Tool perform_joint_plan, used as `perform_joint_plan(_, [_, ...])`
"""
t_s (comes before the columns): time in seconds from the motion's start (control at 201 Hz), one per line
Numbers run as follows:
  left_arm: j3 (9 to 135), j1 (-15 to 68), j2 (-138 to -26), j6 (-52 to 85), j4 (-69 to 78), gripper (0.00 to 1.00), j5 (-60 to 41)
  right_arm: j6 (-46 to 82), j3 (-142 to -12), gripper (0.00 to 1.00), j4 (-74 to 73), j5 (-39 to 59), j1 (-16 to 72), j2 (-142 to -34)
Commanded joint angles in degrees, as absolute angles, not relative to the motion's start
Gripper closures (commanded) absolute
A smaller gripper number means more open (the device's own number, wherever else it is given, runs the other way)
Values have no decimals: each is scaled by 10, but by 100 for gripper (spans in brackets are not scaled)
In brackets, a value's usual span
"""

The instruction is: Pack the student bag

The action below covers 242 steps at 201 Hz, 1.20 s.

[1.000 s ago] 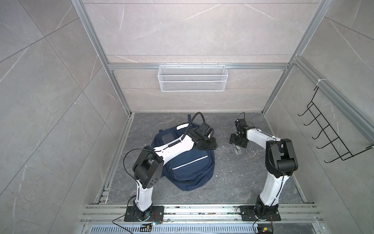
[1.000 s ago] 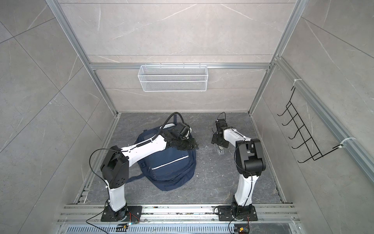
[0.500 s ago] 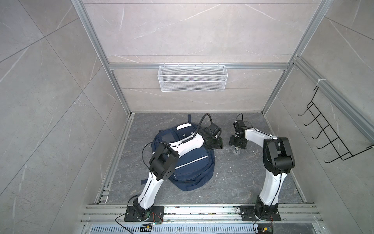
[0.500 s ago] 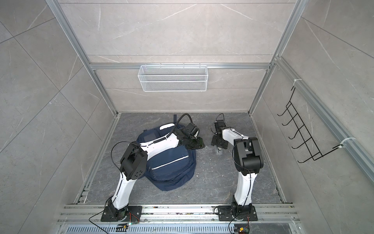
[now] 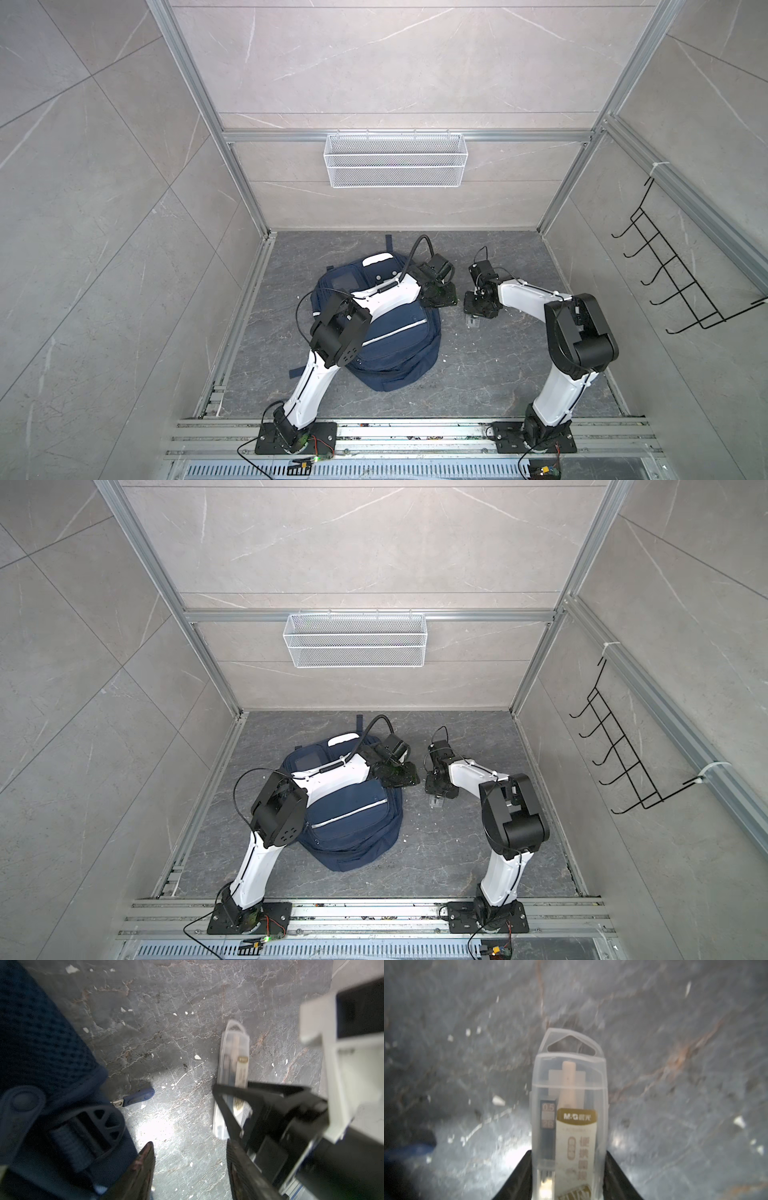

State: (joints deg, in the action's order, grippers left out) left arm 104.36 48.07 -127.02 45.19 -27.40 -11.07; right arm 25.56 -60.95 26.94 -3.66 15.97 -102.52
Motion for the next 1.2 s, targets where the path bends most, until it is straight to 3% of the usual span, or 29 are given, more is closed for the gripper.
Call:
perform_joint_plan(0.0, [1056,472,-1275,470,-262,42,-116,283,-575,60,295,-36,188,-979])
perform_joint_plan(0.289, [1069,473,-1289,472,-272,42,-123,352,-488,63,329,-55,250,-841])
perform_joint_plan(0.543, [1051,482,-1290,475,-263,42,-124,375,-436,61,334,-55,280,-793])
perform_joint_plan(1.2, [991,516,-1269,479,-233,42,-122,407,-421,49,328,-81,312,-843])
